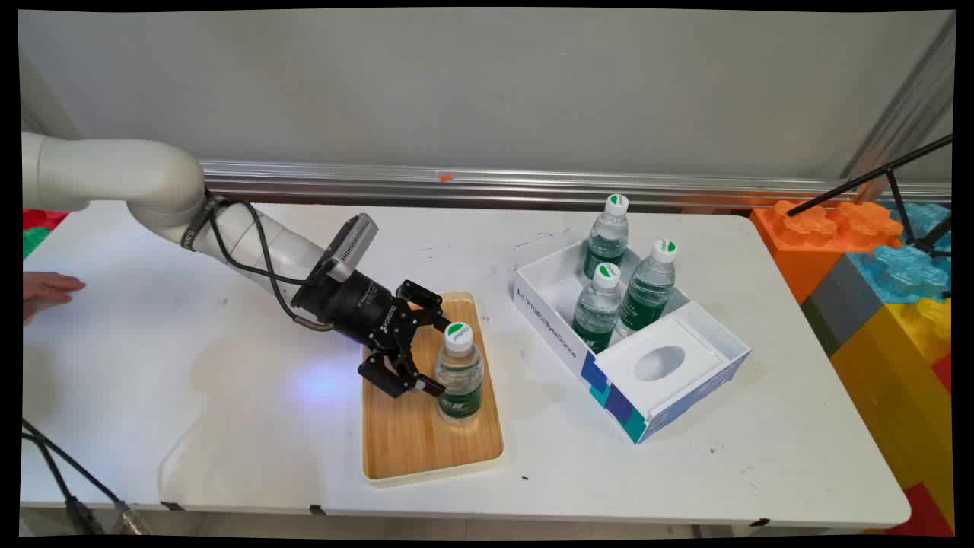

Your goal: Pick up the green bottle from the white box

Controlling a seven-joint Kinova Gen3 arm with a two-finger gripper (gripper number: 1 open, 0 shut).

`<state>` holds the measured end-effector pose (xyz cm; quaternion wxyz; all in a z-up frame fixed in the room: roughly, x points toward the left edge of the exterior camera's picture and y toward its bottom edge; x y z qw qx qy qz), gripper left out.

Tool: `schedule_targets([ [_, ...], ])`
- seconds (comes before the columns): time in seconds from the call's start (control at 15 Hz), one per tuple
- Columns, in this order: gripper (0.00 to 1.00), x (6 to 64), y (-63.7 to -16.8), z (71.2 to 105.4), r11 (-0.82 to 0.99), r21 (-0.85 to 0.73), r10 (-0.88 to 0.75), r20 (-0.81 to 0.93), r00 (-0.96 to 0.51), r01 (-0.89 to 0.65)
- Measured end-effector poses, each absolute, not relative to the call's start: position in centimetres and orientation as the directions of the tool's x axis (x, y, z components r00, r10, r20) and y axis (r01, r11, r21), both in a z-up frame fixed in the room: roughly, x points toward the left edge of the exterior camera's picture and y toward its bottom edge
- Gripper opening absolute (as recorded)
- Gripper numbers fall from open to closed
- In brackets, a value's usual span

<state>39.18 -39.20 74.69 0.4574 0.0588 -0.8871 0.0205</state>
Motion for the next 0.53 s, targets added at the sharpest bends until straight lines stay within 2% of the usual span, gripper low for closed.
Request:
schedule_targets([
  [0.53, 1.0, 39.88, -39.39, 74.74, 0.989, 0.016, -0.1, 0.805, -0.585, -0.147],
])
